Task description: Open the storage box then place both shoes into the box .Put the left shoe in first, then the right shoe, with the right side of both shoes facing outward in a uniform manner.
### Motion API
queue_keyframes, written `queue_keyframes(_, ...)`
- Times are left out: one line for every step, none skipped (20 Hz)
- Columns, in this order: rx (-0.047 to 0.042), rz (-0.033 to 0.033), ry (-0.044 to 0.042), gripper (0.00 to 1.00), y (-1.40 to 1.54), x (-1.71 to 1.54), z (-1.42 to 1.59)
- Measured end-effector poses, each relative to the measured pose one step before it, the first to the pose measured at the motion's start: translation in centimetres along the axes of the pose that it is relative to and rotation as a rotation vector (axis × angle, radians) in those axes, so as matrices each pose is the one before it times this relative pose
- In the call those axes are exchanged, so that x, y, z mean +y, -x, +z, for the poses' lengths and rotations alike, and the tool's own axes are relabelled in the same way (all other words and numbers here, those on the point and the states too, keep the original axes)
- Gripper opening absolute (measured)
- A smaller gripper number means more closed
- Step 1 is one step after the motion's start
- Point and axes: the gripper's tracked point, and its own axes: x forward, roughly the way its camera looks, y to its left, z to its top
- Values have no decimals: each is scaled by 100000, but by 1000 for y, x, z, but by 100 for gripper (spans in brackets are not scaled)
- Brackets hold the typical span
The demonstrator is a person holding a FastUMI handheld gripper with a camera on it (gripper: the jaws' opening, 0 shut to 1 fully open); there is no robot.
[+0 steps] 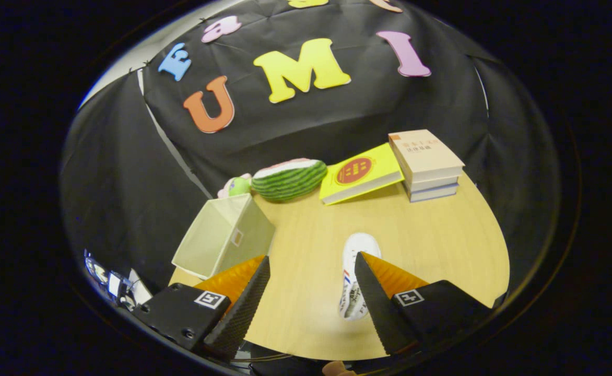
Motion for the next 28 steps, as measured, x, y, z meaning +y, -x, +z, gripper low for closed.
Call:
queue_keyframes(2263, -2257, -214, 100, -531, -1391, -808)
queue_keyframes(1543, -2608, 54, 100, -520, -1326, -663)
queue_keyframes(2500, -1590, 408, 100, -732, -1206, -886)
queue_keyframes(2531, -361, -153, 100, -619, -611, -897)
queue_keyframes(2668, 344, -357, 100, -694, -471, -824)
queue_keyframes(2717, 717, -380, 100, -850, -361, -722)
queue_keyframes(2253, -184, -141, 100, -935, -553, -524)
queue_keyframes(2210, -1091, 491, 100, -859, -692, -478)
queue_keyframes(2151, -1265, 126, 100, -906, -663, -500)
queue_keyframes(2345, -487, 316, 100, -737, -303, -549)
queue_keyframes(1763, -482, -24, 100, -710, -296, -437)
queue_keyframes(1650, 15, -108, 100, -605, -99, -472)
queue_keyframes(1601, -127, 388, 100, -883, -103, -460)
queue_keyframes(1621, -783, 101, 100, -727, -244, -430)
queue_keyframes(1505, -642, 496, 100, -843, -202, -419)
queue_keyframes(1517, -1739, -73, 100, -577, -551, -336)
queue_keyframes(1139, -1578, -735, 100, -575, -423, -315)
queue_keyframes(901, -431, -907, 100, -579, -258, -136)
queue_keyframes(979, -43, -1098, 98, -628, -98, -216)
queue_keyframes(1422, 1069, -525, 96, -592, 191, -317)
queue_keyframes(1079, 4537, -475, 87, -245, 819, -256)
queue_keyframes(-1163, 3734, -255, 70, -110, 794, 209)
queue_keyframes(-911, -1014, -835, 53, 311, -124, 358)
queue_keyframes(-1328, 80, -2120, 36, 429, -305, 243)
queue_keyframes(-332, 1724, -2654, 28, 284, 184, -13)
queue_keyframes(-501, 1887, -1580, 24, 470, 471, 171)
queue_keyframes(-1245, 1083, -1208, 19, 490, 191, 224)
queue_keyframes(-2637, 915, -1911, 17, 682, 106, 839)
